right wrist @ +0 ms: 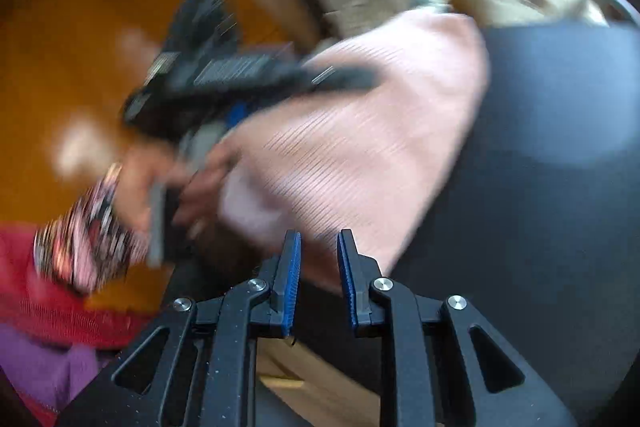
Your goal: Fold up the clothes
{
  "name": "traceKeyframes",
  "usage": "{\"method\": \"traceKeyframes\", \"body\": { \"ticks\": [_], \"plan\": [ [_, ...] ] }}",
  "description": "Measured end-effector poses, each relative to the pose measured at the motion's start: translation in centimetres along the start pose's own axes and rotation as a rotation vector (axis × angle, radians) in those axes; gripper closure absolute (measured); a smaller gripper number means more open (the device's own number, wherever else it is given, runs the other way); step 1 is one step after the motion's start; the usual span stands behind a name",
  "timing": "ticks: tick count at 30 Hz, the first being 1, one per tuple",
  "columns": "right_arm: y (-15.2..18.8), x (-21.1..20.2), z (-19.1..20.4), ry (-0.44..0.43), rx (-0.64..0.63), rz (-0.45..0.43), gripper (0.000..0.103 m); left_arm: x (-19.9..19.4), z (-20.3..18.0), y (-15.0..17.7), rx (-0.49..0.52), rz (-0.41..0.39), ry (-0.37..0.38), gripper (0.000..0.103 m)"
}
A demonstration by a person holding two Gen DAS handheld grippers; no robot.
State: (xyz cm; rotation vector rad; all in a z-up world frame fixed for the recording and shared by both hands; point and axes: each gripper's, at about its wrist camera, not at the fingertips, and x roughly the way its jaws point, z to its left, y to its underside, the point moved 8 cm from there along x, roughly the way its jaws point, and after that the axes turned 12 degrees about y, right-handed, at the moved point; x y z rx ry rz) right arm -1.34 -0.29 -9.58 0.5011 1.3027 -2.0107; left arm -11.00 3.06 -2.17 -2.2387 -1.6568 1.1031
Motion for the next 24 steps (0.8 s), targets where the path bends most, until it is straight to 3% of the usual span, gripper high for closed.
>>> {"method": "traceKeyframes", "body": {
  "ticks": [2,7,10,13,17,24],
  "plan": [
    [0.2,1.5,2.1,0.015,-0.053,0.009,0.082,-1.5,-0.1,-0.7,-0.035,-0.029,0.041,0.090],
    [0.3,5.8,6.1,0.196,-0.242,0.005,0.082,-4.9,-0.3,-2.0,-0.029,-0.099,0.059,0.090],
    [0.2,8.7,7.9,0.390,-0.390,-0.008,0.082,-9.0,0.3,-2.3,-0.006,-0.173,0.056,0.090],
    [0.3,11.1,8.4,0.528,-0.473,0.000,0.082,-12.9,1.1,-2.7,0.025,-0.252,0.034,0.090],
    [0.3,14.2,9.6,0.580,-0.524,0.028,0.082,-18.1,3.9,-2.1,0.018,-0.321,-0.008,0.090],
    [1.3,18.4,11.7,0.606,-0.579,0.105,0.082,-25.0,11.7,1.2,-0.103,-0.404,-0.061,0.090]
  ]
}}
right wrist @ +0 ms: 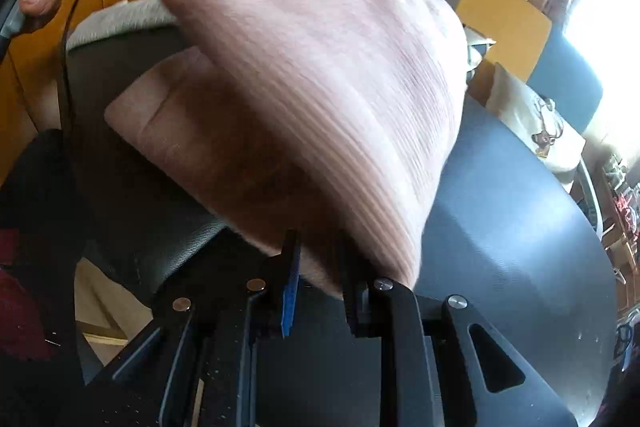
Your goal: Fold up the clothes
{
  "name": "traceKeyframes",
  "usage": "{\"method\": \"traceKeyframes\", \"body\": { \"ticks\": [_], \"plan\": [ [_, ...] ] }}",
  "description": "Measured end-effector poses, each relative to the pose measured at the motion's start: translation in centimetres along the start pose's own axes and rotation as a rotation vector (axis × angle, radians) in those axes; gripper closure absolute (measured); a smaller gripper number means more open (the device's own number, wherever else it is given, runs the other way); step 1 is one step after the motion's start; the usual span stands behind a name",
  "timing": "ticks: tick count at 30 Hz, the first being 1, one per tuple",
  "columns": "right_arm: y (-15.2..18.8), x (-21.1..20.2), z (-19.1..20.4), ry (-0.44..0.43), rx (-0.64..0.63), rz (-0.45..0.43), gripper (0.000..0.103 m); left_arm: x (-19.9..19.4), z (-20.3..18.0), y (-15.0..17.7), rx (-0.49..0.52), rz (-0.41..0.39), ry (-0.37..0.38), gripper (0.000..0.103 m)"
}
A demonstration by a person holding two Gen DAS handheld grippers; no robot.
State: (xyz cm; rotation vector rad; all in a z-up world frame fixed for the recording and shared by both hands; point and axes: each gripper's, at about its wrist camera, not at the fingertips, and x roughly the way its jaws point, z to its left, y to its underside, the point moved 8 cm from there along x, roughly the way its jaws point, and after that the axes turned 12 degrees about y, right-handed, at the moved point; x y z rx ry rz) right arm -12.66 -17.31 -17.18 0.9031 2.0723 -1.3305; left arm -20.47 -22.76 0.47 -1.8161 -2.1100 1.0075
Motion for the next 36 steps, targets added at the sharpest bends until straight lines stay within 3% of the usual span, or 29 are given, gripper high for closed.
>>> {"method": "traceKeyframes", "body": {
  "ticks": [8,13,17,21,24,27,30,36],
  "plan": [
    [-0.9,0.8,2.6,0.009,-0.057,0.041,0.082,-4.6,8.7,4.3,-0.118,-0.064,-0.082,0.090],
    [-1.8,1.2,3.7,0.005,-0.077,0.065,0.082,-4.5,13.7,8.4,-0.212,0.001,-0.165,0.088],
    [-1.6,-0.2,3.3,-0.014,-0.109,0.053,0.082,-5.1,15.3,9.7,-0.294,-0.056,-0.123,0.087],
    [1.0,-3.1,1.4,-0.139,-0.139,0.046,0.082,-4.8,15.0,9.9,-0.258,-0.058,-0.127,0.086],
    [1.8,-7.6,1.4,-0.242,-0.180,-0.049,0.082,-4.5,15.1,9.9,-0.247,-0.059,-0.120,0.086],
    [-1.3,-11.2,0.2,-0.279,-0.103,-0.176,0.082,-4.7,15.1,9.8,-0.247,-0.063,-0.110,0.086],
    [-6.7,-8.4,-2.8,-0.170,-0.002,-0.266,0.063,-5.0,14.7,9.3,-0.229,-0.077,-0.108,0.086],
    [-11.1,0.0,-3.1,-0.163,-0.005,-0.201,0.063,-4.9,15.2,9.5,-0.257,-0.061,-0.122,0.083]
  ]
}}
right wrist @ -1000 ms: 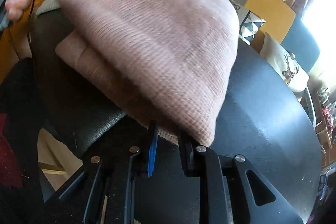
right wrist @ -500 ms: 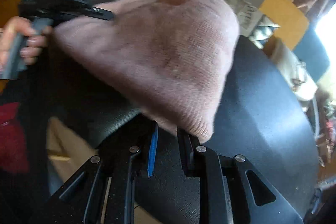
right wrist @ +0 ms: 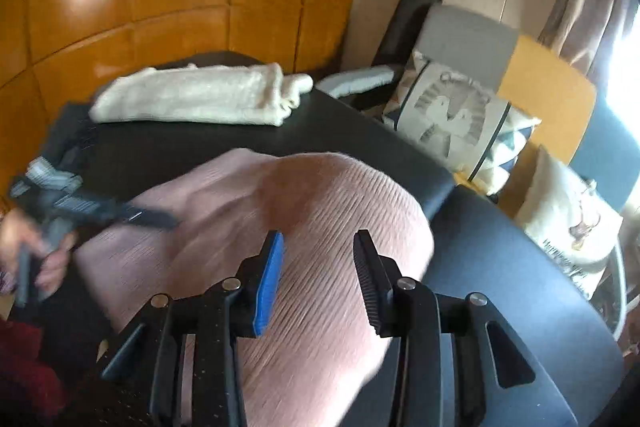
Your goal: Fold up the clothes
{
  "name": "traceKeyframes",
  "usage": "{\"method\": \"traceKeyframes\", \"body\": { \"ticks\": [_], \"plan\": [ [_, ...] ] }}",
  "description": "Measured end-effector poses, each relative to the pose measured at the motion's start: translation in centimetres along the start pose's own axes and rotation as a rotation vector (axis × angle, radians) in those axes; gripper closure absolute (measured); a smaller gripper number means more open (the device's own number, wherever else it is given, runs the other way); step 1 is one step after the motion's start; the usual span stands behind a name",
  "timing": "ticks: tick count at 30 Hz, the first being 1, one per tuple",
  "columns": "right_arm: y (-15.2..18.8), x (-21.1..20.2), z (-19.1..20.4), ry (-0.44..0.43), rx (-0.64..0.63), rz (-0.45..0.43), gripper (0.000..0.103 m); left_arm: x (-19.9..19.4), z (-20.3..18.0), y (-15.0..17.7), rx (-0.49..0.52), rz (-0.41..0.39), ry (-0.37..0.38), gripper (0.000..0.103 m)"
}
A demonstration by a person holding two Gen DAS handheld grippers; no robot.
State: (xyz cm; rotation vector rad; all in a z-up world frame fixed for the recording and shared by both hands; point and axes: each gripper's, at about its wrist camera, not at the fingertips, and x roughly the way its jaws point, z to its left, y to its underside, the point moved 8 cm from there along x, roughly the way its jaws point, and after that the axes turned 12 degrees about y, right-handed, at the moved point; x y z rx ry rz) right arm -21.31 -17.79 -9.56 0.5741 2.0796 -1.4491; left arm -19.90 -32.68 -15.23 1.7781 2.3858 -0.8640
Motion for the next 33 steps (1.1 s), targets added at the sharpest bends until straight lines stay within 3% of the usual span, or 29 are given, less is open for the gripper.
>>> {"method": "traceKeyframes", "body": {
  "ticks": [5,8,11,13,16,20,24,27,29,32,33],
  "plan": [
    [0.9,7.3,-2.4,-0.008,0.092,0.137,0.066,0.3,0.0,0.1,0.059,0.011,-0.071,0.082],
    [1.0,8.3,-3.1,-0.013,0.185,0.129,0.066,0.6,-0.4,0.2,0.124,0.019,-0.120,0.082],
    [1.1,7.5,-2.3,0.015,0.128,0.105,0.064,0.3,-0.5,0.1,0.106,0.023,-0.110,0.082],
    [0.9,6.7,-2.6,-0.014,0.118,0.097,0.064,-0.4,-1.0,0.0,0.076,0.017,-0.085,0.082],
    [0.6,3.1,-5.0,-0.070,0.253,0.022,0.064,-2.1,-2.0,-0.4,0.102,0.000,-0.091,0.082],
    [3.2,-1.5,-6.3,-0.131,0.280,-0.005,0.064,-5.0,-4.0,-1.8,0.206,-0.079,-0.163,0.085],
    [7.5,-4.9,-6.2,-0.117,0.277,0.020,0.064,-6.2,-7.5,-3.8,0.267,-0.178,-0.135,0.085],
    [9.1,-6.4,-4.9,-0.109,0.260,0.012,0.064,-2.2,-10.7,-4.0,0.326,-0.106,-0.098,0.085],
    [9.6,-7.0,-3.6,-0.108,0.227,-0.011,0.064,2.4,-12.8,-3.3,0.411,-0.009,-0.103,0.085],
    [10.0,-6.7,-1.4,-0.030,0.107,-0.005,0.065,7.9,-14.9,-1.9,0.506,0.101,-0.130,0.085],
    [10.2,-6.5,-0.7,-0.005,0.071,0.000,0.076,9.8,-15.5,-1.3,0.535,0.144,-0.131,0.085]
  ]
}}
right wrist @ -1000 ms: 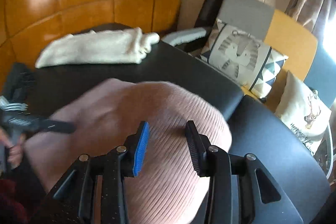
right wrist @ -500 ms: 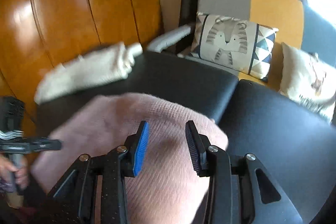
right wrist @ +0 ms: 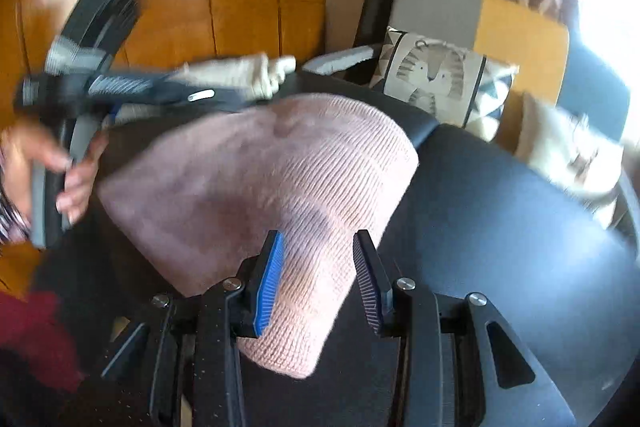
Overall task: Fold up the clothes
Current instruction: 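Release the sweater and press it flat with both open tools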
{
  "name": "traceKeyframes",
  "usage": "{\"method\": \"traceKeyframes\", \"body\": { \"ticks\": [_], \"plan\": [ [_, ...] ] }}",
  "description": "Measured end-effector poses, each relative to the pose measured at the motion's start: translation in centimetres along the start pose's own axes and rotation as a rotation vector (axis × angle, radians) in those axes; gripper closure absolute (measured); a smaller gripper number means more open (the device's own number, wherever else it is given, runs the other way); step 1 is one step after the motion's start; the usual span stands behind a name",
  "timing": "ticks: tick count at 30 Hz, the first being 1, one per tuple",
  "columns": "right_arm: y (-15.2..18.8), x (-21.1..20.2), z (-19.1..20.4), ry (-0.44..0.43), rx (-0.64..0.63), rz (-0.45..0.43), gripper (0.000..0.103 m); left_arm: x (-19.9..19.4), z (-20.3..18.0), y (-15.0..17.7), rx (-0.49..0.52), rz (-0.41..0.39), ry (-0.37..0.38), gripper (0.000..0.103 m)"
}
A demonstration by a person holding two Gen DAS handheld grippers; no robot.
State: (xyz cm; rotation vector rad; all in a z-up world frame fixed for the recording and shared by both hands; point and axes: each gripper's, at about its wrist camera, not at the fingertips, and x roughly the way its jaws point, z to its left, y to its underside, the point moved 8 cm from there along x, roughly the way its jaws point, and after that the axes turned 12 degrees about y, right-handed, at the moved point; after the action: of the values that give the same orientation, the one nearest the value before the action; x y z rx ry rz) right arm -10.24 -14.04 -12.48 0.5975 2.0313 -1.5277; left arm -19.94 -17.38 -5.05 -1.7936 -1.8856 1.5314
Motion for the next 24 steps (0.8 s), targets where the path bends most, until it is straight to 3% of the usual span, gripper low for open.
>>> {"method": "traceKeyframes", "body": {
  "ticks": [1,4,8,11,16,19,21,24],
  "plan": [
    [0.4,0.6,0.6,0.018,-0.025,0.019,0.080,1.4,-0.6,-0.1,0.032,0.029,-0.008,0.085],
    [2.2,2.7,1.9,0.054,-0.068,0.090,0.080,4.6,-1.0,0.8,0.145,0.105,-0.084,0.084],
    [3.4,3.6,2.0,0.035,-0.017,0.078,0.079,5.0,0.2,2.4,0.154,0.091,-0.043,0.081],
    [3.2,3.3,1.0,-0.065,0.032,0.096,0.078,4.3,1.4,3.2,0.137,0.056,-0.004,0.080],
    [1.0,1.5,-5.6,-0.169,0.288,0.044,0.078,3.7,1.4,2.6,0.093,-0.002,0.031,0.081],
    [-1.1,2.4,-9.6,-0.251,0.361,0.033,0.076,3.2,0.1,0.5,0.064,-0.042,0.062,0.081],
    [-2.9,3.9,-11.7,-0.234,0.364,0.052,0.071,3.3,-0.5,-0.7,0.083,-0.073,0.056,0.081],
    [-5.8,6.6,-13.6,-0.189,0.319,0.066,0.071,5.4,0.0,-0.6,0.106,-0.021,0.035,0.081]
  ]
}}
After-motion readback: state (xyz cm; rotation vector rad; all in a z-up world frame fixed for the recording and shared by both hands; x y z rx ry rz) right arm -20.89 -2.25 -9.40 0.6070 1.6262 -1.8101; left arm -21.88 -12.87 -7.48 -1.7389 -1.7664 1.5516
